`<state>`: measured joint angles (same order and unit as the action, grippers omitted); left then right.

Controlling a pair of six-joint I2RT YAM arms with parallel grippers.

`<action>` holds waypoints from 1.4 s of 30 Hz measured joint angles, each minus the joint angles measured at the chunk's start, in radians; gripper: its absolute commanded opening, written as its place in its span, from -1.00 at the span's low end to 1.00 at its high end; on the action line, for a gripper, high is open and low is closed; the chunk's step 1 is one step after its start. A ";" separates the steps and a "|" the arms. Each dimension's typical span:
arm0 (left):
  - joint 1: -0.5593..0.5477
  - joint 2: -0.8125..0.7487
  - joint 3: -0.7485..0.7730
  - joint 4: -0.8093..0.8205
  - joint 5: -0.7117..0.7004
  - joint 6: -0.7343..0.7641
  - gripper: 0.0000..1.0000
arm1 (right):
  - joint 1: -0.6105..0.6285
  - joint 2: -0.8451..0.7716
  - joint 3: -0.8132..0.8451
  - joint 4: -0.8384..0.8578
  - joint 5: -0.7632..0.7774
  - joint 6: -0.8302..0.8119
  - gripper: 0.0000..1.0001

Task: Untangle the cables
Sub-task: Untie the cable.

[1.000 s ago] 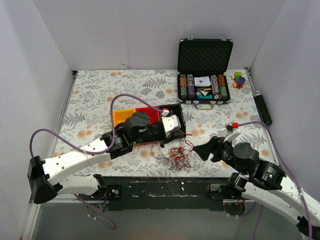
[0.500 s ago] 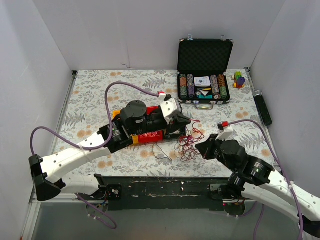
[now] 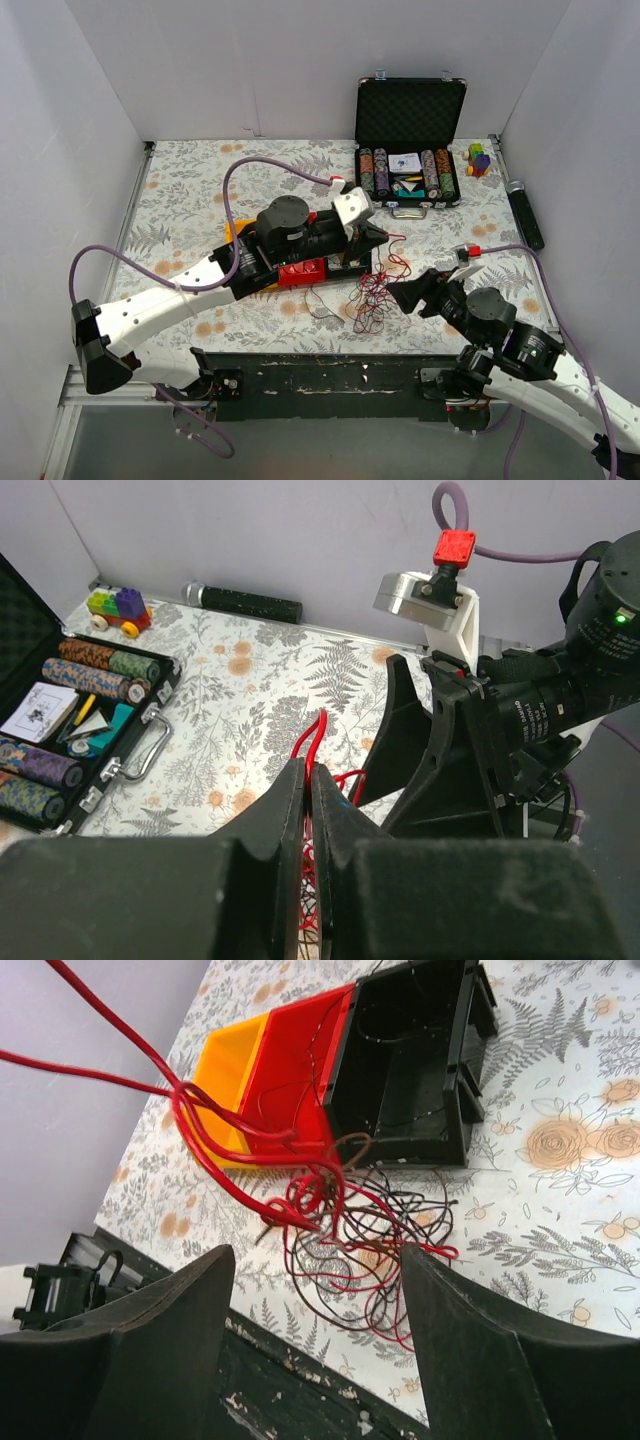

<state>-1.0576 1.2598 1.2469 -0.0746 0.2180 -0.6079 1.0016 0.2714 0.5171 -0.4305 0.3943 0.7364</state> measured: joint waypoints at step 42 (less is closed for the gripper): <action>-0.032 0.192 0.532 -0.058 0.240 -0.203 -1.00 | 0.000 0.325 -0.105 0.216 0.219 0.054 0.32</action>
<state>-1.0893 1.4517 1.7786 -0.1326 0.4576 -0.8108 1.0016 0.5961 0.4126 -0.2146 0.6128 0.7902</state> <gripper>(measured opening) 0.022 0.671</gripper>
